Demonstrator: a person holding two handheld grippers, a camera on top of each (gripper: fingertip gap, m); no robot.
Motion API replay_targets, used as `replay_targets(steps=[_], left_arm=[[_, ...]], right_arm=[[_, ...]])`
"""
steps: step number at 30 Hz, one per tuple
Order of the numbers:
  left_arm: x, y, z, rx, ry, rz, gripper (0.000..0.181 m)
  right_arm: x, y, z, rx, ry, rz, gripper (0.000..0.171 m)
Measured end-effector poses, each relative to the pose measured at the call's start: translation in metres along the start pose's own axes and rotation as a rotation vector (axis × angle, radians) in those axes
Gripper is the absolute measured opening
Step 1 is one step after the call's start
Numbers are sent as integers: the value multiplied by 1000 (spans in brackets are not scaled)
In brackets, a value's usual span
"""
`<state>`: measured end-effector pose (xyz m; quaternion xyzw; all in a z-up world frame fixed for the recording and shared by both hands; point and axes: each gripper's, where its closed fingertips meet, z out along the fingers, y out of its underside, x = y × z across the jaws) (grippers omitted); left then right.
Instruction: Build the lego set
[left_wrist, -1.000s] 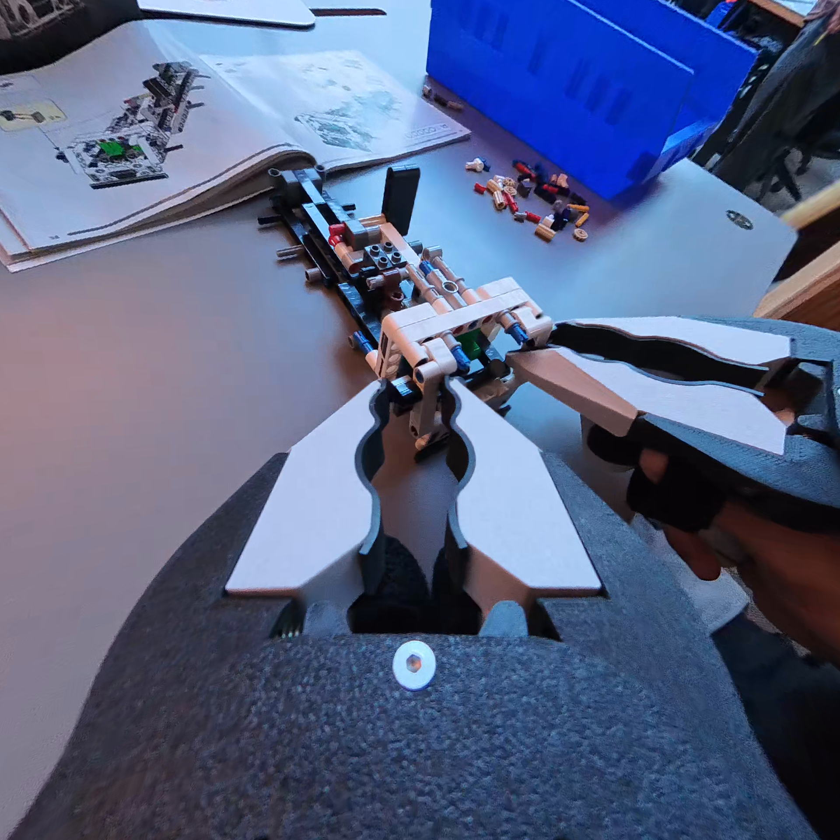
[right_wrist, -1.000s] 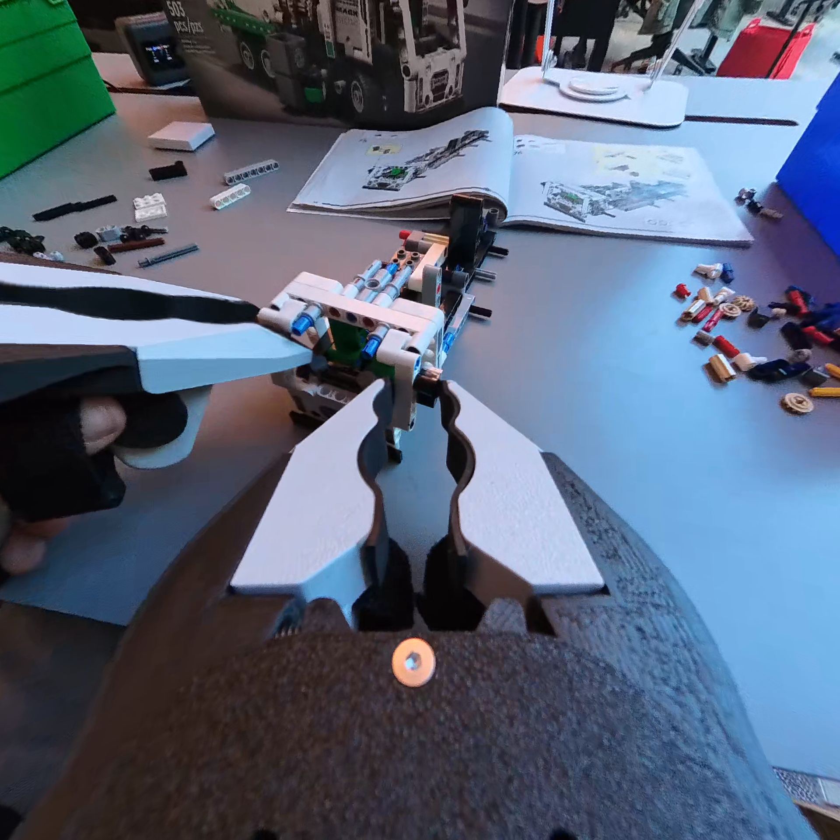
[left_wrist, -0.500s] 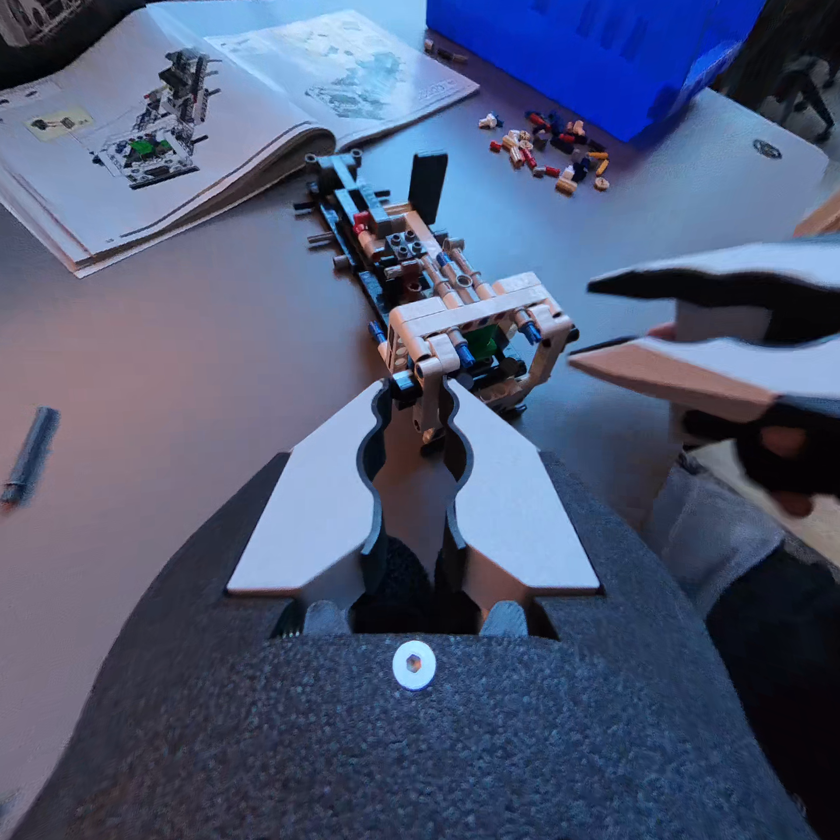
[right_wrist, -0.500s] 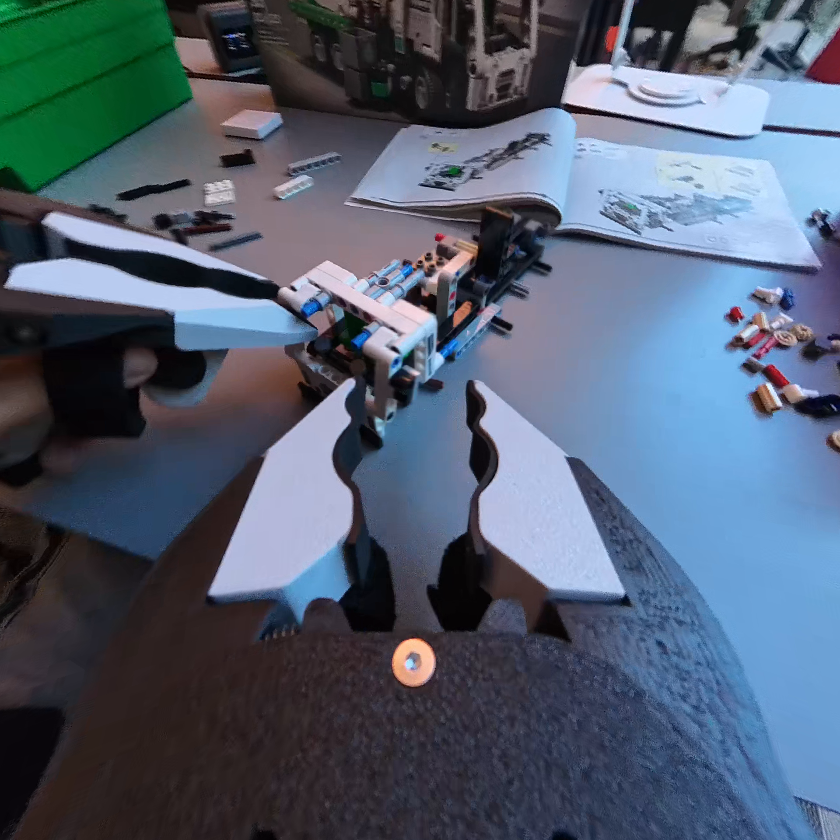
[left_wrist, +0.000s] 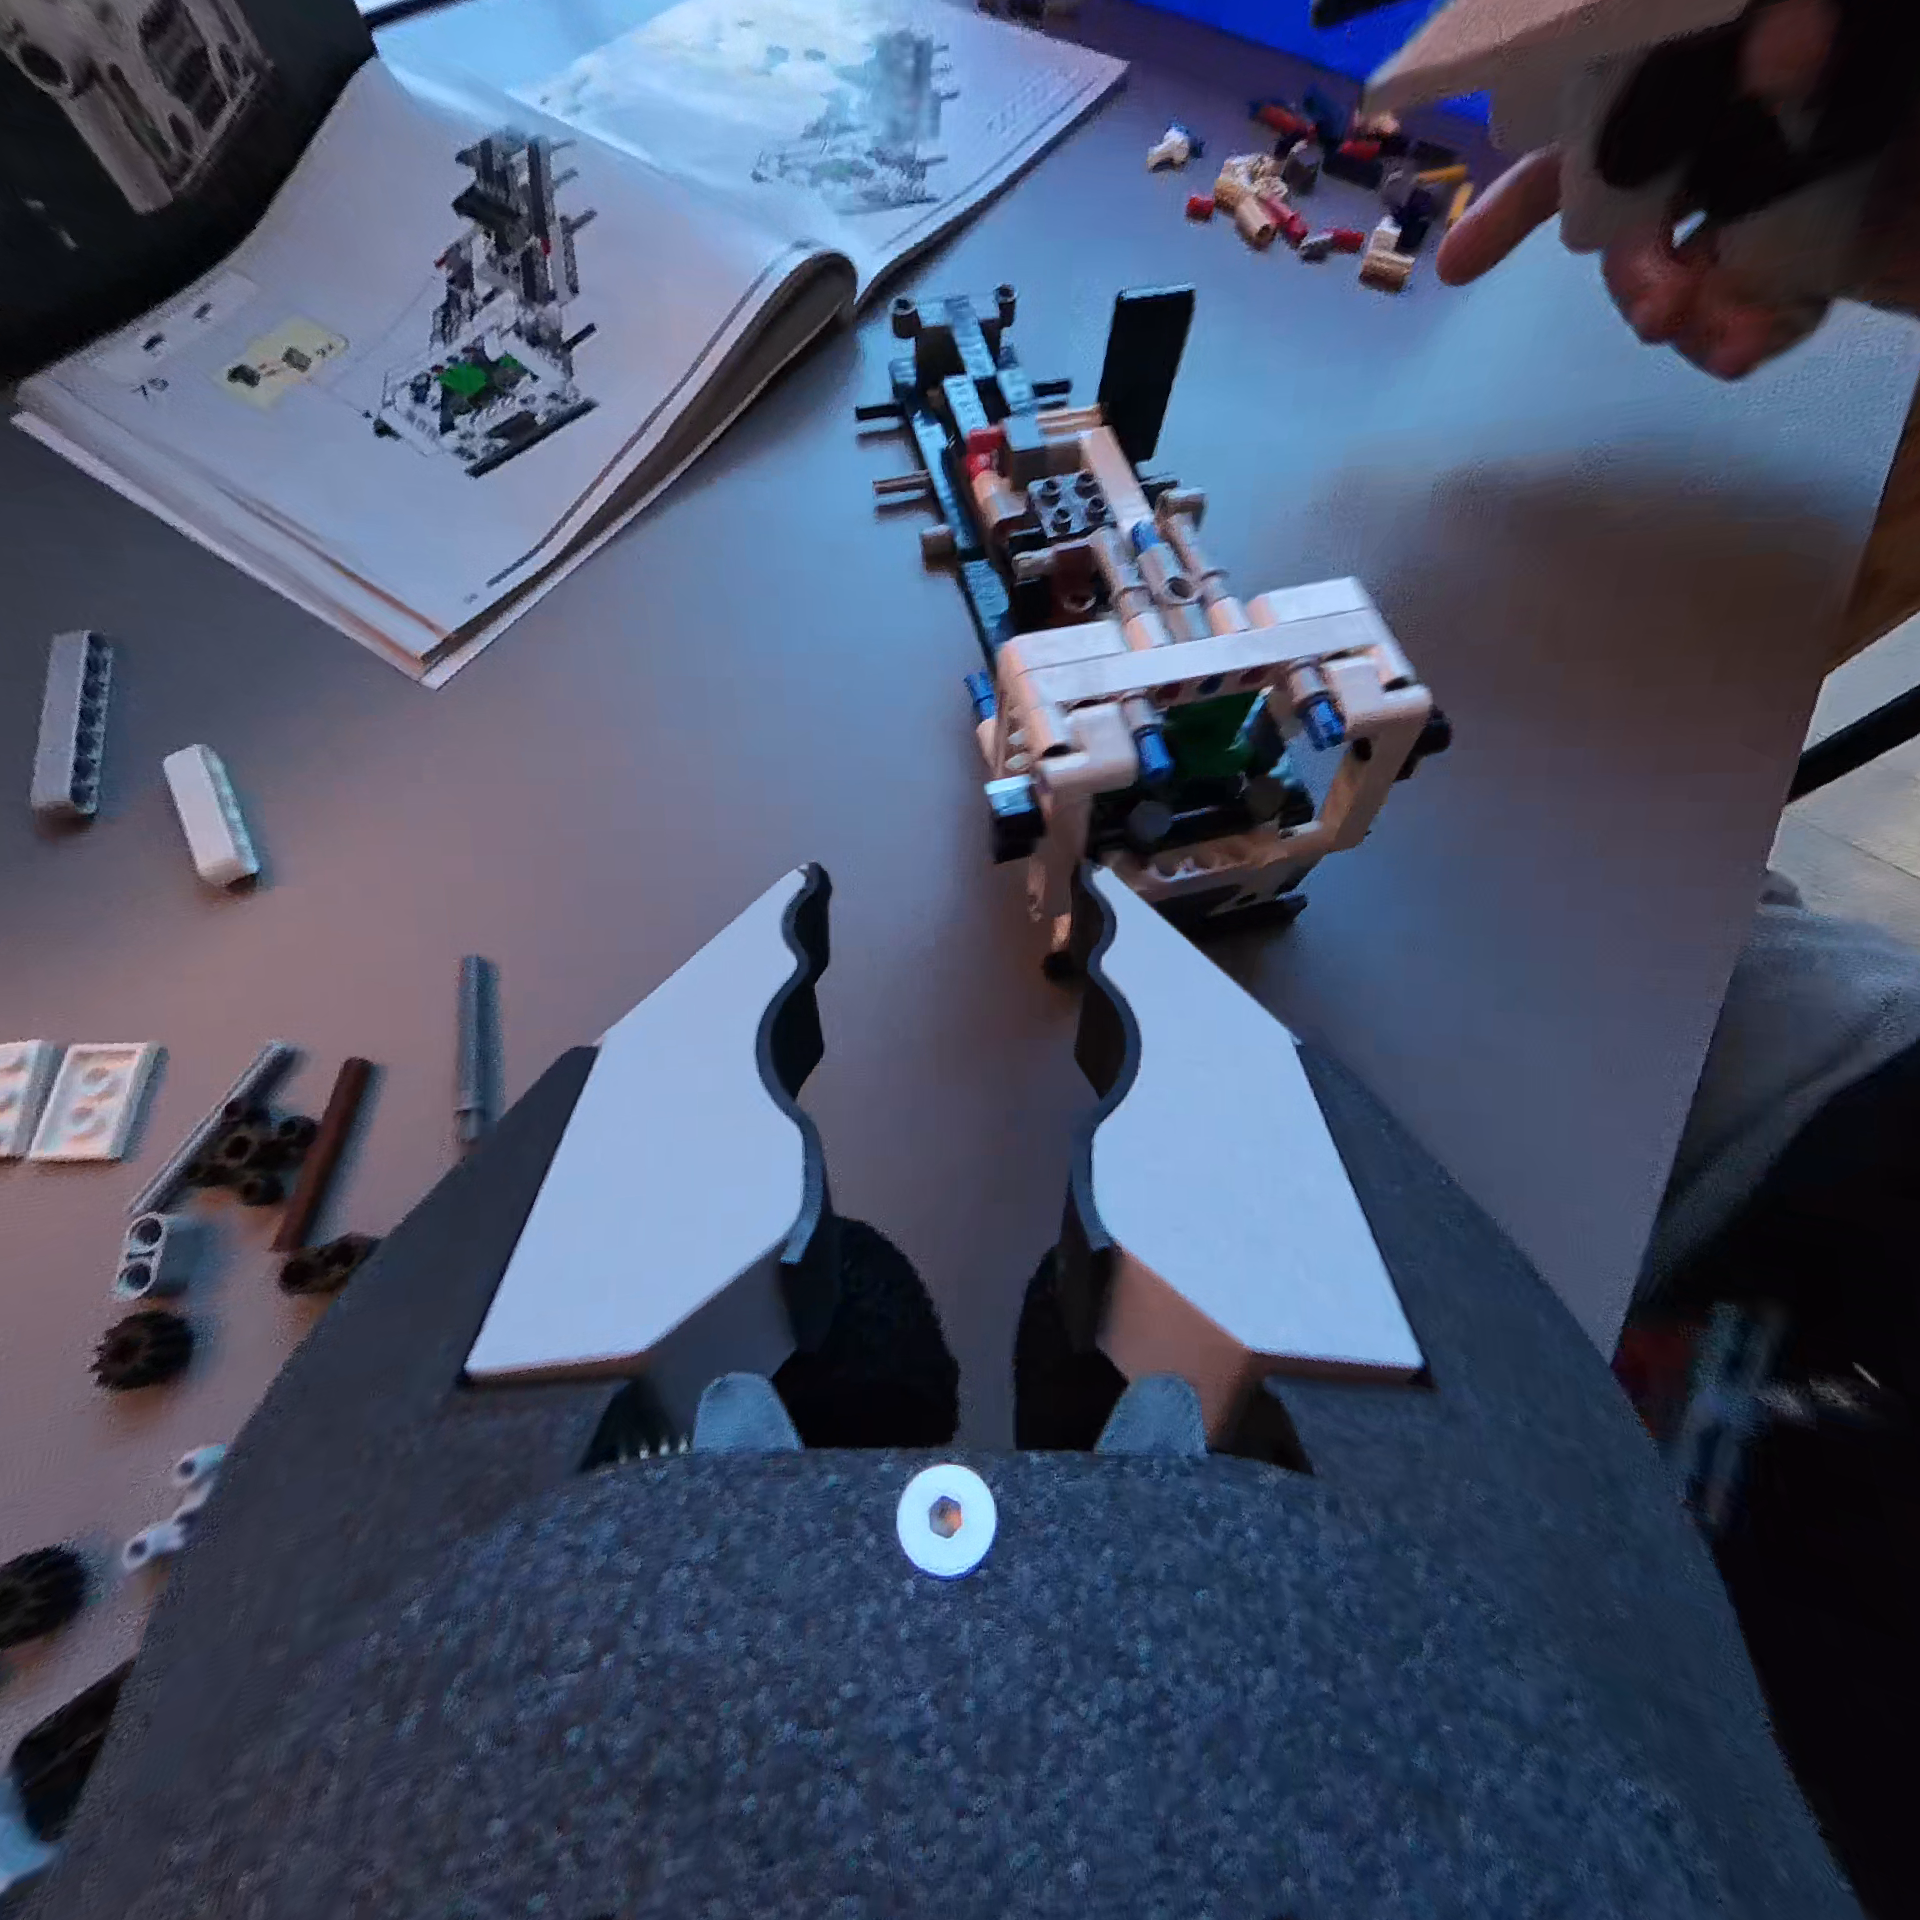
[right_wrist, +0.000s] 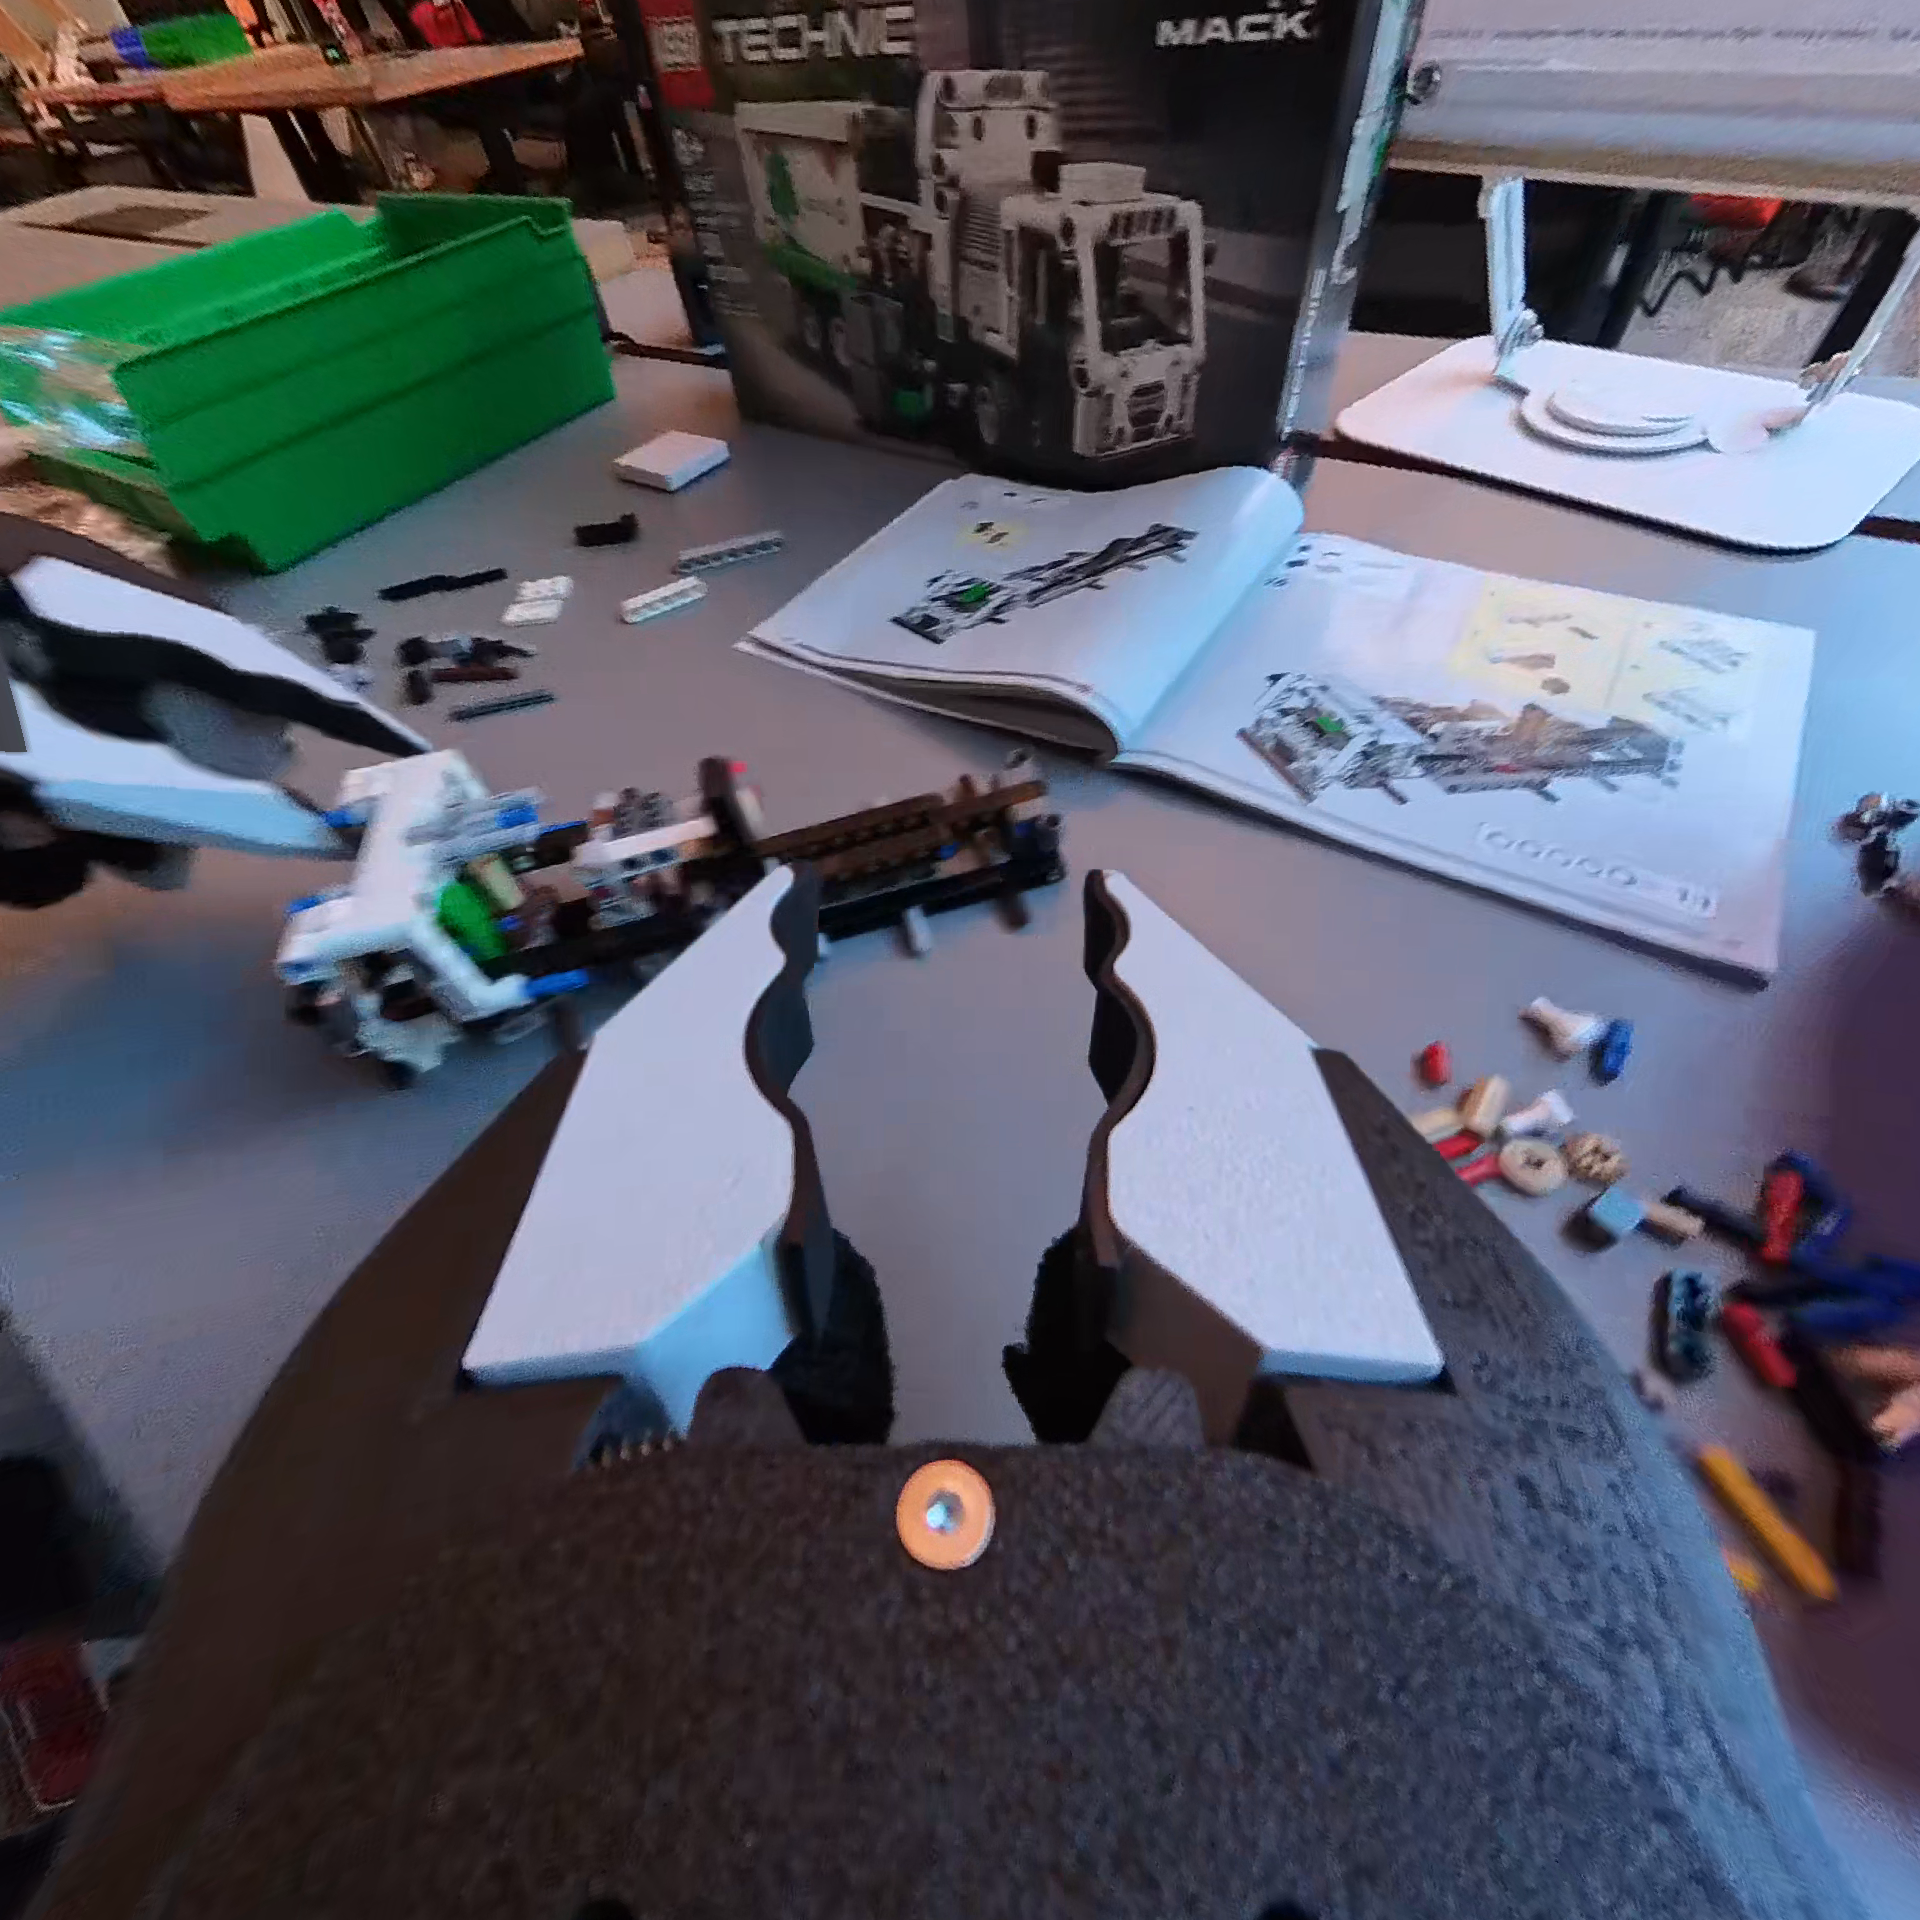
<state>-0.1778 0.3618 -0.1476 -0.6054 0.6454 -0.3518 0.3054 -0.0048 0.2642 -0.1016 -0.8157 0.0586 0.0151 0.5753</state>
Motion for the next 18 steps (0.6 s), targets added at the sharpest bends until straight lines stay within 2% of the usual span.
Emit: replay_targets(steps=[4,7,10,13,18], left_arm=[[-20,1,-13,6,49,-133,46],[-37,-24,-29,171,93,-278,46],[-55,-55,-39,338,101,-342,47],[-62,-91,-37,465,66,-308,45],[-61,-105,5,346,-65,-146,46]], right_arm=[[31,-5,26,-38,5,25,51],[45,0,39,-83,24,2,46],[63,7,44,-131,90,-46,44],[77,3,42,-145,115,-19,43],[94,9,42,-176,113,30,36]])
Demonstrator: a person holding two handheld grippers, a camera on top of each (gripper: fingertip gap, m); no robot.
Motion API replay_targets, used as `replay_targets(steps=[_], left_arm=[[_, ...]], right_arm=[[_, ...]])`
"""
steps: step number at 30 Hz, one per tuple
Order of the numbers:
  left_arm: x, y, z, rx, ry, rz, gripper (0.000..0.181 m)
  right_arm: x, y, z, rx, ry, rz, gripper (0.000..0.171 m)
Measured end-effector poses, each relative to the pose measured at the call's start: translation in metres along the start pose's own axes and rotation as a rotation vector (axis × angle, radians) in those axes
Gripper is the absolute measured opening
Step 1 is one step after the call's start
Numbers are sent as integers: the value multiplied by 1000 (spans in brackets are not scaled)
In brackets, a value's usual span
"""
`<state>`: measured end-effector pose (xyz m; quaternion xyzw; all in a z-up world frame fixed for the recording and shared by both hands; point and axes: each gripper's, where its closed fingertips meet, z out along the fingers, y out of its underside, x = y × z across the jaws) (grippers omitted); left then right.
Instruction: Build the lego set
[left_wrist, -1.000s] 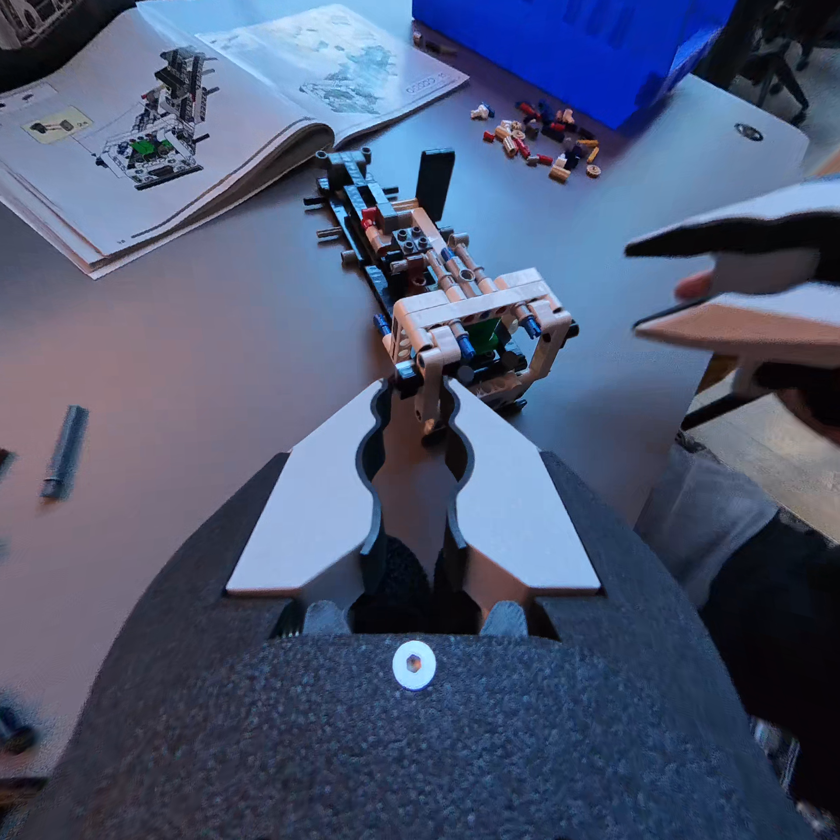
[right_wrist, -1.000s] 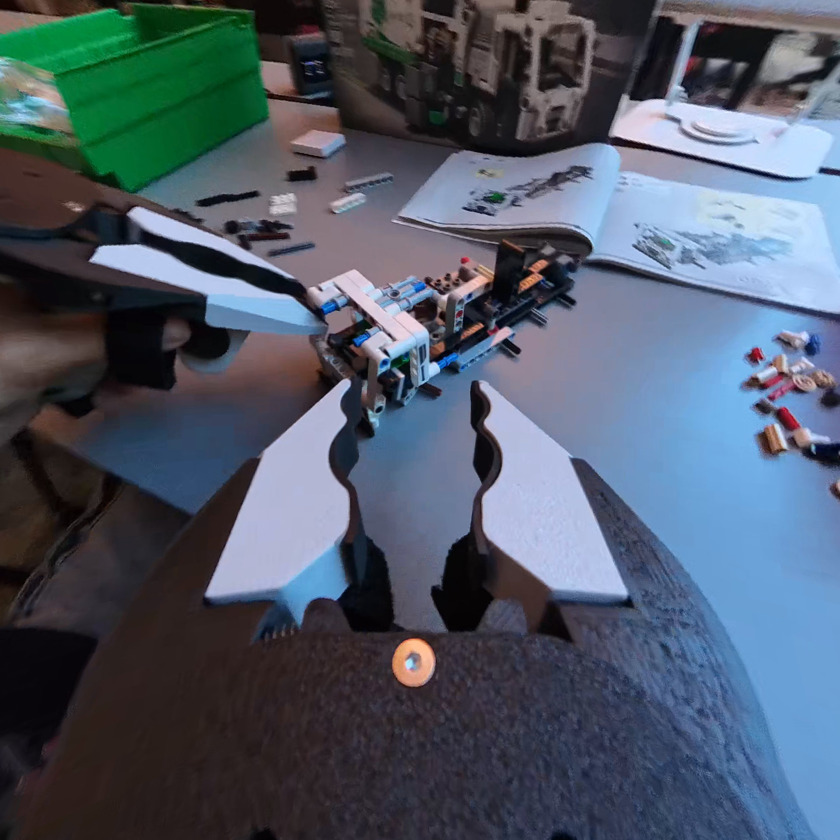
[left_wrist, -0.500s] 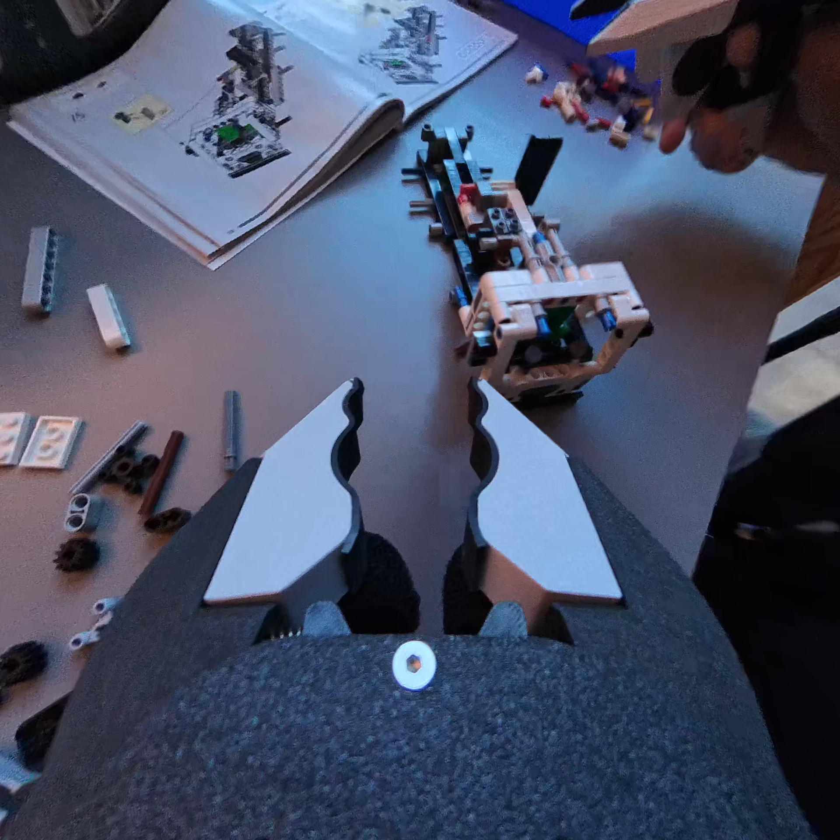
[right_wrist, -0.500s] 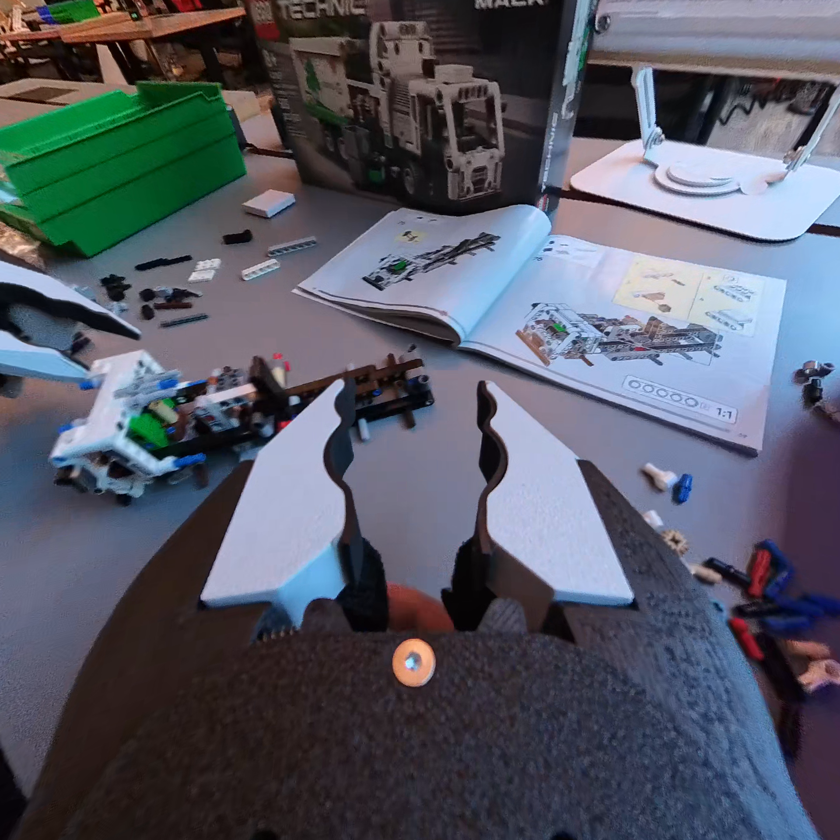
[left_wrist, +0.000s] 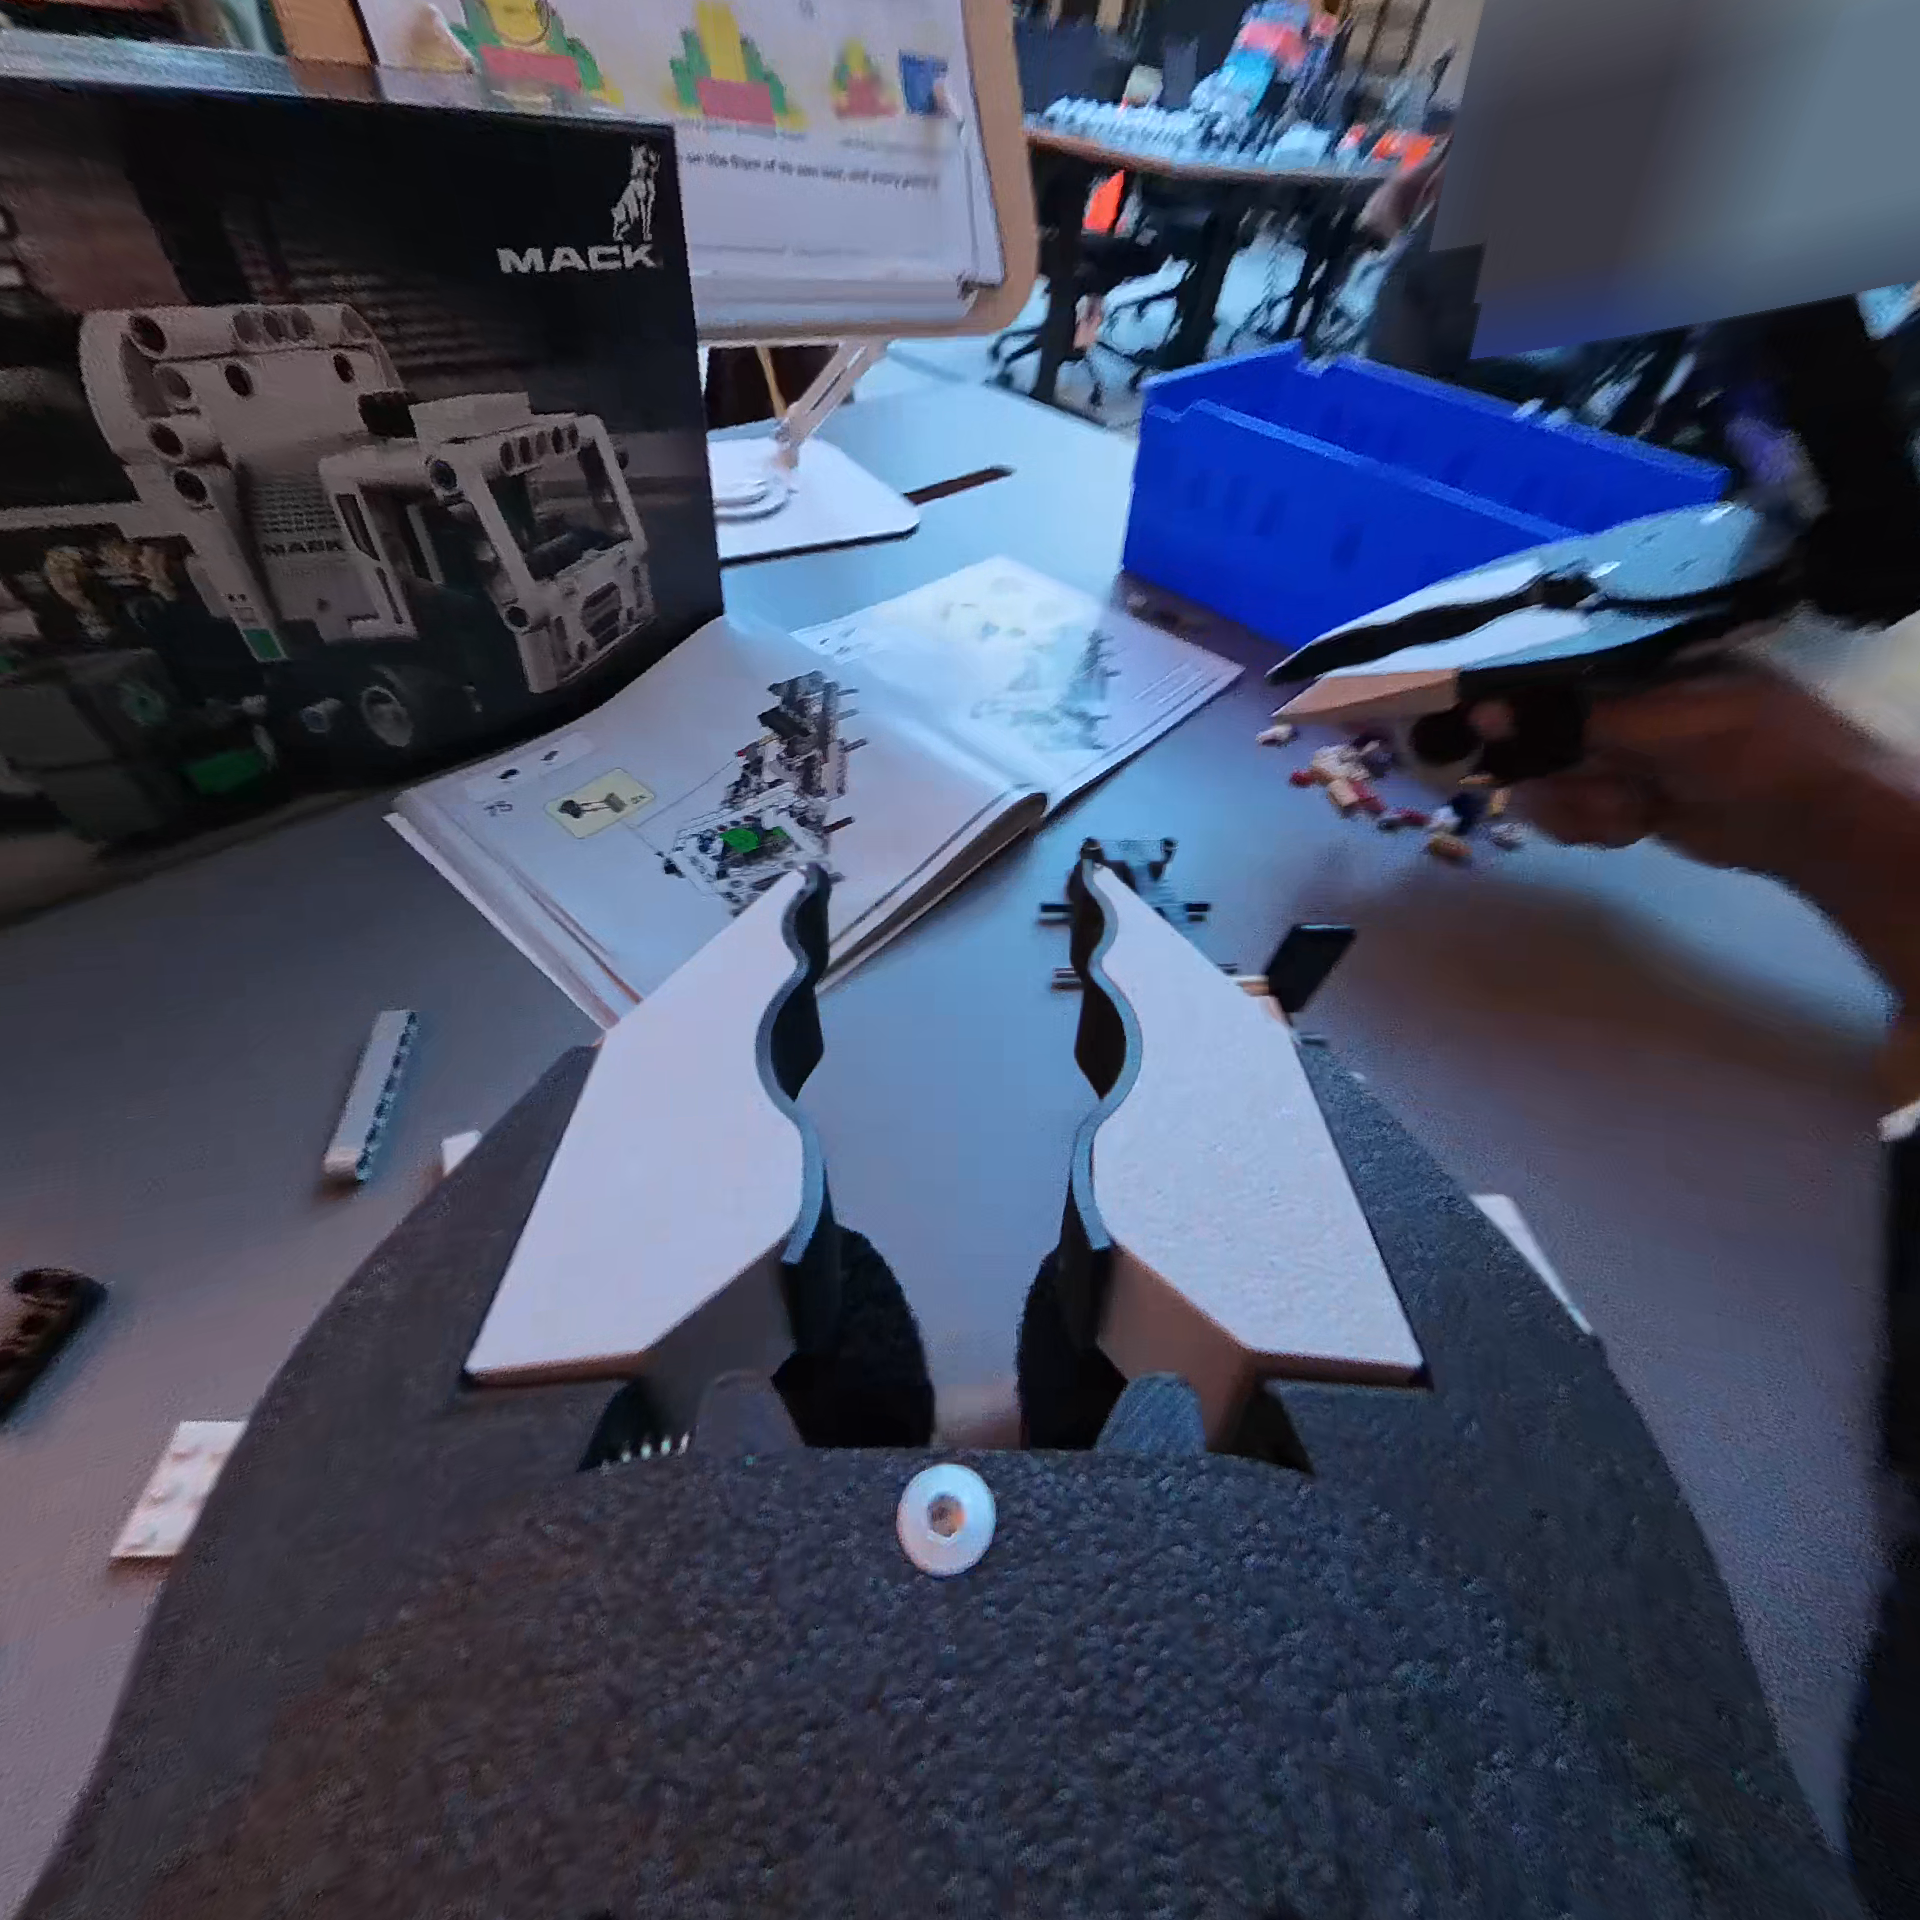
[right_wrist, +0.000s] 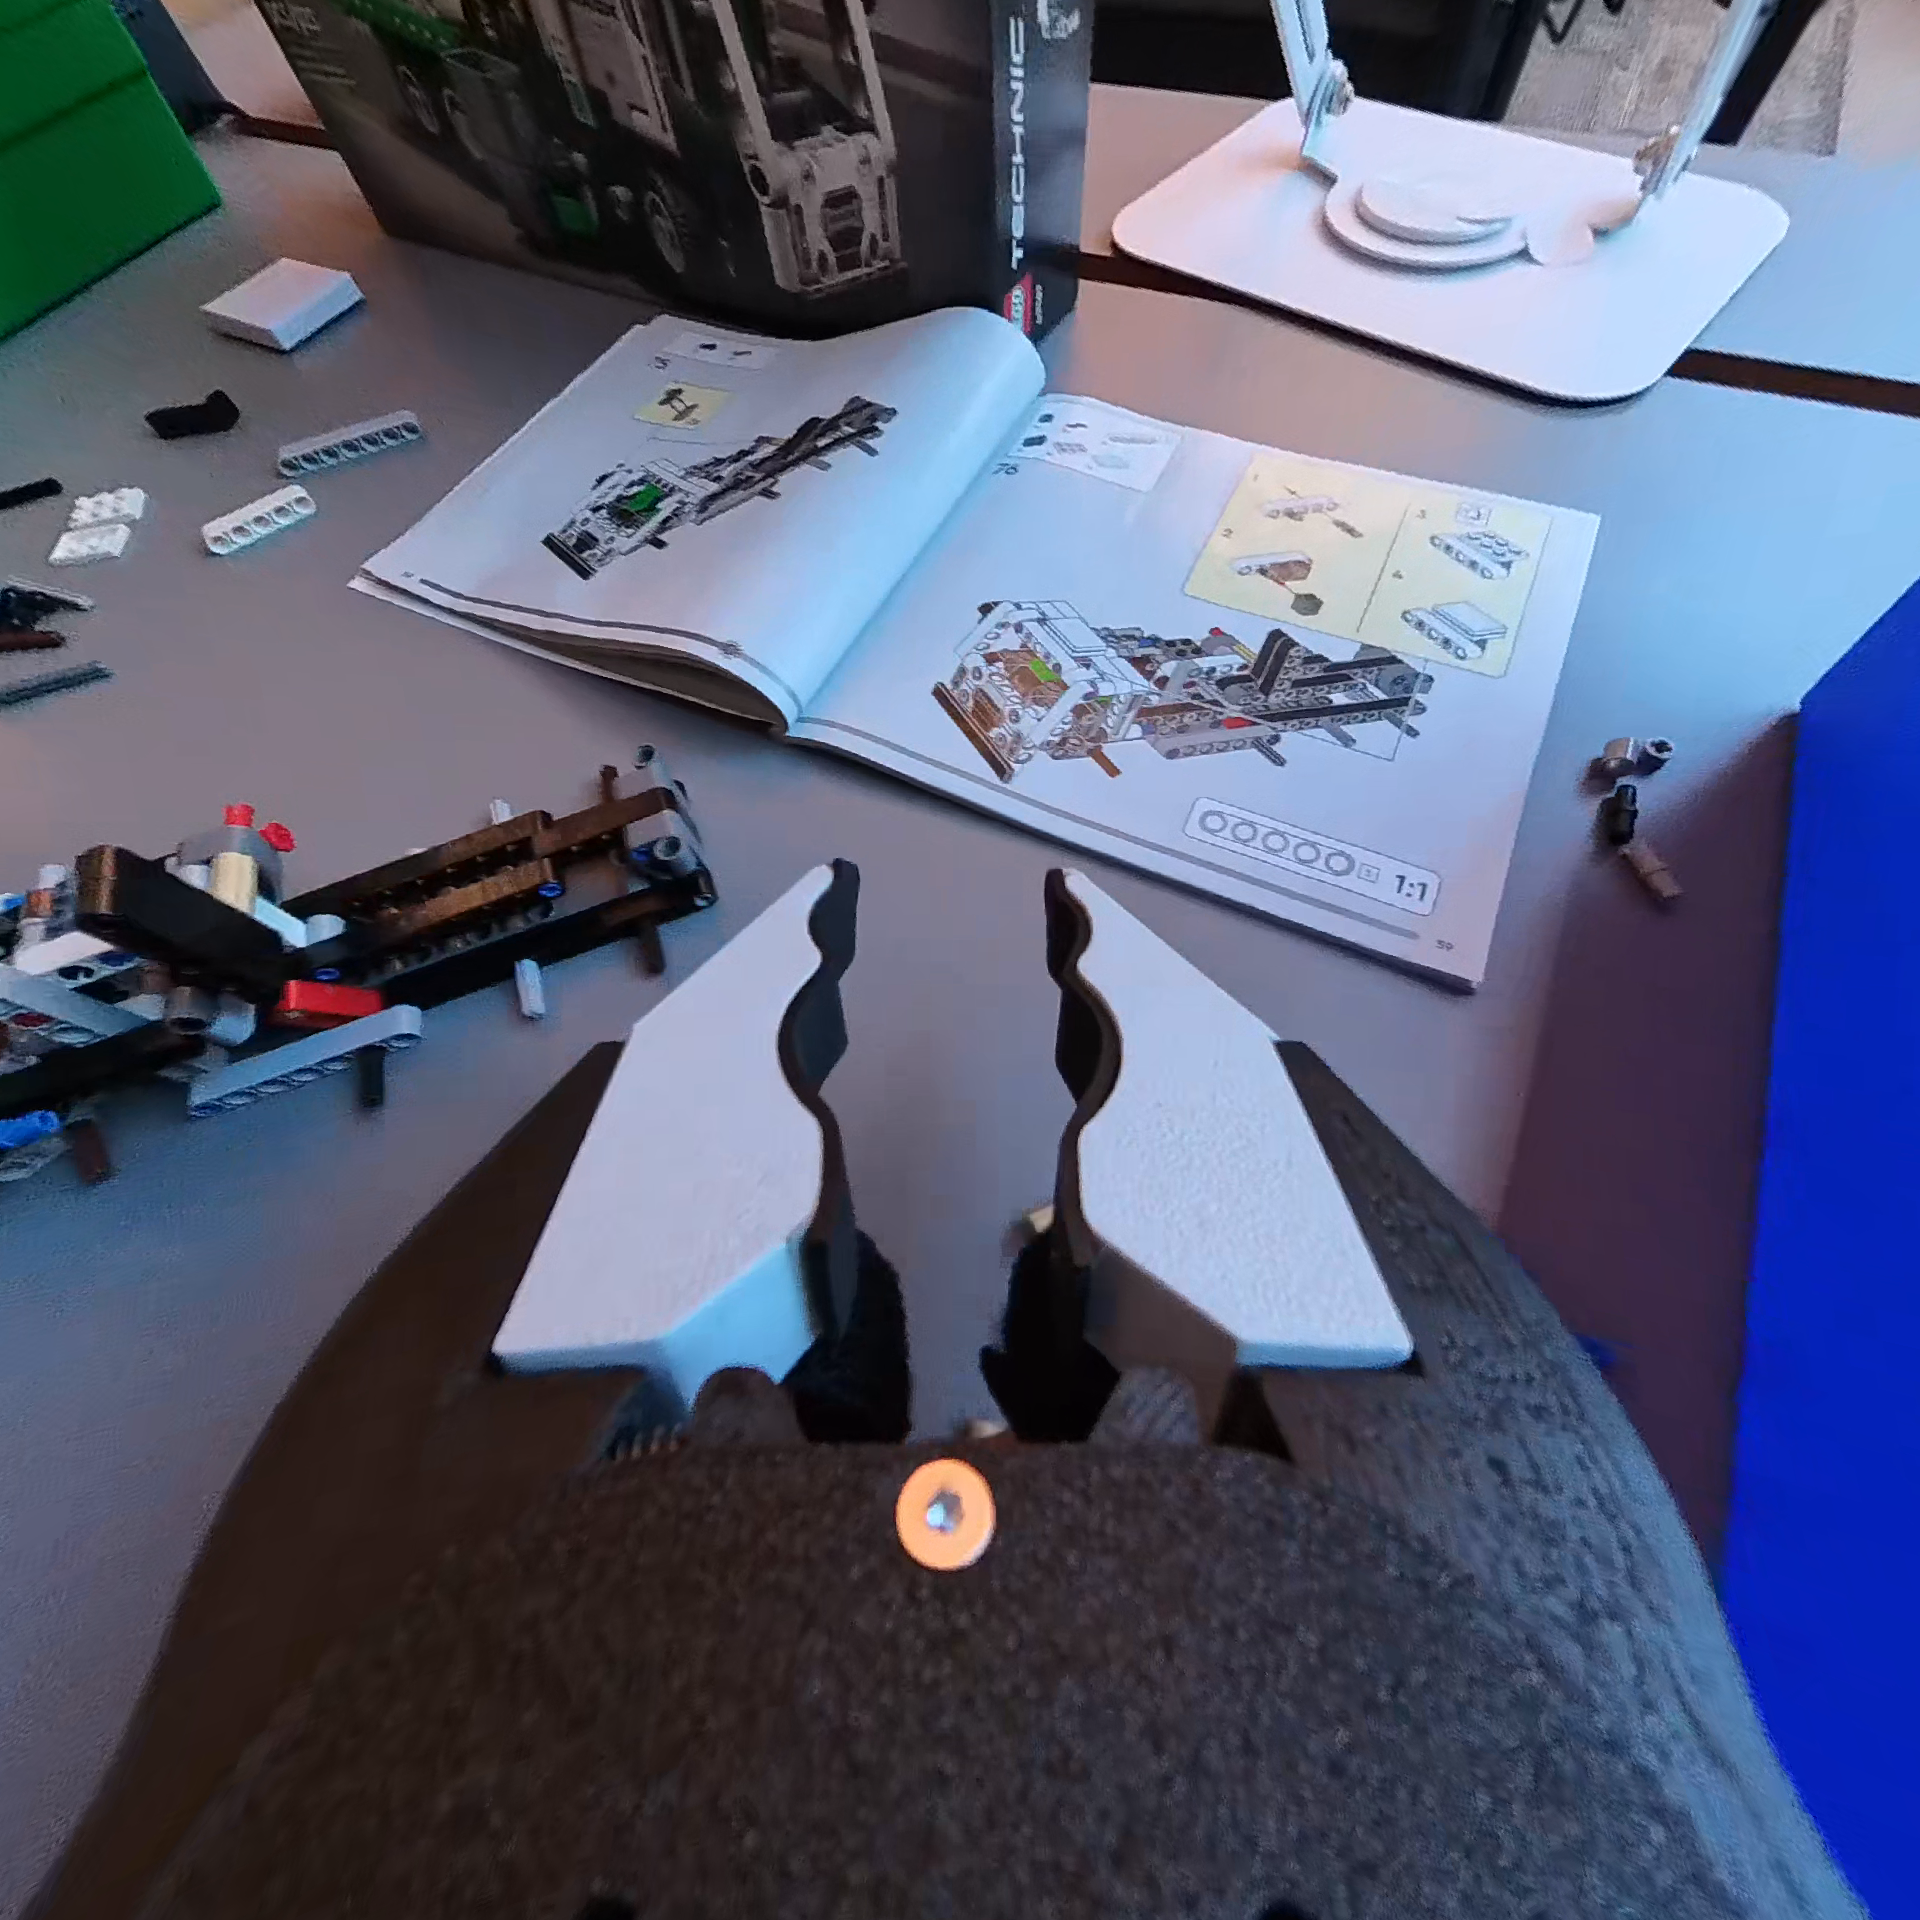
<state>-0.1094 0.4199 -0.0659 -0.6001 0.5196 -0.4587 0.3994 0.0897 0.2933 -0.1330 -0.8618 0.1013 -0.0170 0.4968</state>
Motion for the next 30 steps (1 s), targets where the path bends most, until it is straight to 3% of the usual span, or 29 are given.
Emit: replay_targets(steps=[5,10,14,18,23,30], left_arm=[[7,11,27,-92,-21,59,48],[1,16,31,-102,-70,32,50],[0,15,15,-117,-114,28,49],[-9,23,-23,-166,-162,26,45],[-62,39,-62,-392,-181,10,40],[-152,60,-33,-655,-174,197,34]], right_arm=[[11,3,5,-36,-8,2,36],[16,9,8,-55,-20,11,36],[11,0,7,-38,-34,-22,36],[-1,-8,0,1,-51,-59,34],[-25,-3,-13,40,-83,-44,34],[-59,12,-32,132,-97,42,32]])
